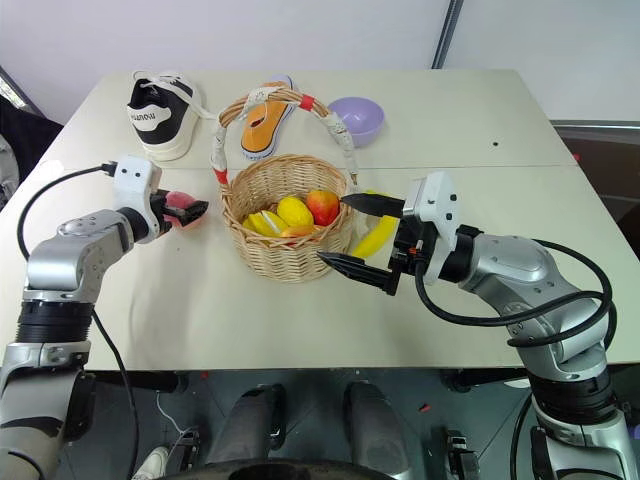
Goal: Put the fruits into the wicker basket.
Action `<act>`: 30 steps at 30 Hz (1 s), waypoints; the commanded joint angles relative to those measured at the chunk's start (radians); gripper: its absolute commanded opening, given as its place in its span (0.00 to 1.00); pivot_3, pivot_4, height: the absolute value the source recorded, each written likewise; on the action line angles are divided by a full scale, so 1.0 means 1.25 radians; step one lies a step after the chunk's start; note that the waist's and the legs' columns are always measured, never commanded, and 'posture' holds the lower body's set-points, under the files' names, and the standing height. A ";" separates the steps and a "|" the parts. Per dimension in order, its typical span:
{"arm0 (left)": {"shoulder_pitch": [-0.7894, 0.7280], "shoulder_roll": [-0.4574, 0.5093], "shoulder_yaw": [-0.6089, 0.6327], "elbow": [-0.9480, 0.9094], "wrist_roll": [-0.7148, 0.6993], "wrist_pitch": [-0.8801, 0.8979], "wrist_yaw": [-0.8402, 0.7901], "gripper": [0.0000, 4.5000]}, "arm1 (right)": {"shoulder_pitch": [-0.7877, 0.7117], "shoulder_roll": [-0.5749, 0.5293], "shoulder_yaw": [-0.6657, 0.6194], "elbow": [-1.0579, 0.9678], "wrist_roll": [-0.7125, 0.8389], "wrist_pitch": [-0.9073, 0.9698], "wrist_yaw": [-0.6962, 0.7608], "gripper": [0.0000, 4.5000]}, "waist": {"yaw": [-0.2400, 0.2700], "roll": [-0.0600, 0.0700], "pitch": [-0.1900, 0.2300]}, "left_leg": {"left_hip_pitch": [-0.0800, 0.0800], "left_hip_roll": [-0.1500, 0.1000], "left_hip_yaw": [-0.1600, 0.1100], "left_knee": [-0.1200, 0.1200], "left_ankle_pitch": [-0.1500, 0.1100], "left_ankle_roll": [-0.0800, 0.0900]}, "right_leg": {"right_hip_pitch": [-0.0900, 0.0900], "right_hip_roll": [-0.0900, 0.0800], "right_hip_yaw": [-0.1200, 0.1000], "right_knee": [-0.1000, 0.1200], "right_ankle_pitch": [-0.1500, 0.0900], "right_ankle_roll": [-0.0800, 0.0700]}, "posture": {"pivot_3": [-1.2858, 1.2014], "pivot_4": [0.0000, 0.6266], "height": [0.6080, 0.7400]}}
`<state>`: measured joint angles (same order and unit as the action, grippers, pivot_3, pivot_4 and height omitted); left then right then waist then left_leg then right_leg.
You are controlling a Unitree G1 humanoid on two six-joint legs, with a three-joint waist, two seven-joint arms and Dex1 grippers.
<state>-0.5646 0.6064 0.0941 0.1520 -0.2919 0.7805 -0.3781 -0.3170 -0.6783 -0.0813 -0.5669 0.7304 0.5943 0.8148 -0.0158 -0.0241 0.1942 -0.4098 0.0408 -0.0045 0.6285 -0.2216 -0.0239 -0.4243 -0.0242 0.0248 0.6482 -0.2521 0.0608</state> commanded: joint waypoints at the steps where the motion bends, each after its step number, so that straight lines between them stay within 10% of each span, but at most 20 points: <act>1: -0.017 -0.002 0.005 0.002 0.014 0.014 0.005 1.00 | -0.009 0.008 0.003 -0.031 0.012 -0.007 -0.005 0.99 | 0.001 0.000 0.000 | 0.000 0.000 0.000 0.000 0.000 0.000 | 0.000 0.000 0.000 0.000 0.000 0.000 | 0.52 0.24 1.00; 3: -0.020 -0.008 0.007 0.012 0.022 0.018 0.014 1.00 | -0.012 0.010 0.009 -0.030 0.010 -0.009 -0.007 0.99 | 0.001 0.000 0.000 | 0.000 0.000 0.000 0.000 0.000 0.000 | 0.000 0.000 0.000 0.000 0.000 0.000 | 0.52 0.24 1.00; 8: -0.023 -0.008 0.016 0.017 0.038 -0.001 0.019 0.54 | -0.021 0.013 0.021 -0.027 0.001 -0.014 -0.008 1.00 | 0.002 0.000 0.000 | 0.000 0.000 0.000 0.000 0.000 0.000 | 0.000 0.000 0.000 0.000 0.000 0.000 | 0.52 0.24 1.00; 13: 0.014 0.037 0.041 -0.027 0.045 -0.016 -0.007 0.53 | -0.022 0.010 0.023 -0.030 -0.004 -0.016 -0.010 1.00 | -0.001 0.000 0.000 | 0.000 0.000 0.000 0.000 0.000 0.000 | 0.000 0.000 0.000 0.001 0.000 0.000 | 0.52 0.24 1.00; 18: 0.192 0.124 0.241 -0.383 -0.214 0.020 -0.237 0.53 | -0.007 -0.018 -0.013 0.000 -0.012 -0.021 0.005 1.00 | -0.004 -0.001 0.001 | 0.000 0.002 0.001 -0.001 0.000 0.000 | -0.001 -0.001 0.000 0.001 0.000 0.000 | 0.52 0.24 1.00; 29: -0.025 -0.066 -0.046 -0.478 -0.252 0.124 -0.098 0.53 | 0.008 -0.029 -0.038 0.082 -0.057 -0.049 0.016 1.00 | 0.018 -0.001 0.000 | 0.000 0.000 0.004 0.005 0.000 0.000 | 0.005 -0.003 0.000 -0.002 -0.001 -0.003 | 0.52 0.24 1.00; 30: -0.033 -0.081 -0.057 -0.459 -0.242 0.124 -0.086 0.64 | 0.014 -0.031 -0.044 0.083 -0.062 -0.048 0.008 1.00 | 0.015 -0.001 0.000 | 0.000 0.000 0.004 0.004 0.000 0.000 | 0.005 -0.003 0.000 -0.002 -0.001 -0.001 | 0.52 0.24 1.00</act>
<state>-0.5901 0.5097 0.0302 -0.4405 -0.6190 0.9348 -0.5168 -0.3001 -0.7075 -0.0944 -0.4479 0.6558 0.5536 0.8366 0.0025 -0.0256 0.1948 -0.4100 0.0406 0.0002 0.6328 -0.2217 -0.0237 -0.4193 -0.0270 0.0254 0.6460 -0.2529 0.0633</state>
